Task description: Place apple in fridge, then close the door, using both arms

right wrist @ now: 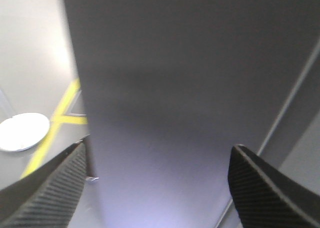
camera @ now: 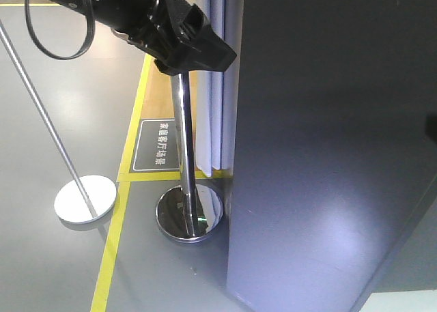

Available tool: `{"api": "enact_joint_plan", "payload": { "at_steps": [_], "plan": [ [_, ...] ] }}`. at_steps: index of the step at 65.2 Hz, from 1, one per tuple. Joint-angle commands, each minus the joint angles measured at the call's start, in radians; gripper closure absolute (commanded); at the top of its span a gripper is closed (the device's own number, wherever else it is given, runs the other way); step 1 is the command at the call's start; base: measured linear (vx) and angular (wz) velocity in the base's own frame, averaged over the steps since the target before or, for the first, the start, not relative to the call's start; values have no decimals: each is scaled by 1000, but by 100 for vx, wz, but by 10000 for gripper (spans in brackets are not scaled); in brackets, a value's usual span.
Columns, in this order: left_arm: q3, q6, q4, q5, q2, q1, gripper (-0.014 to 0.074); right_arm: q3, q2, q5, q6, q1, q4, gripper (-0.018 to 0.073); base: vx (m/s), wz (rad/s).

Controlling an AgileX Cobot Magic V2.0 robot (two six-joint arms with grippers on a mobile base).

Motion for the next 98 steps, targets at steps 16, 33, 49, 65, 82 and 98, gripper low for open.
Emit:
{"api": "enact_joint_plan", "payload": {
  "at_steps": [16,33,49,65,82,98],
  "plan": [
    [-32,-6,-25,-51,-36,-1,13,-315,357,-199,284,-85,-221,1,0,0],
    [-32,-6,-25,-51,-36,-1,13,-510,567,-205,235,-100,-229,1,0,0],
    [-32,-6,-25,-51,-36,-1,13,-708,760,-208,216,-156,-204,1,0,0],
    [-32,-6,-25,-51,-36,-1,13,-897,934,-207,210,-175,-174,13,0,0],
    [-32,-6,-25,-51,-36,-1,13,-1055,1063,-208,166,-175,-127,53,0,0],
    [-32,-6,-25,-51,-36,-1,13,-1137,1118,-203,100,-175,-21,52,0,-1]
  ]
}}
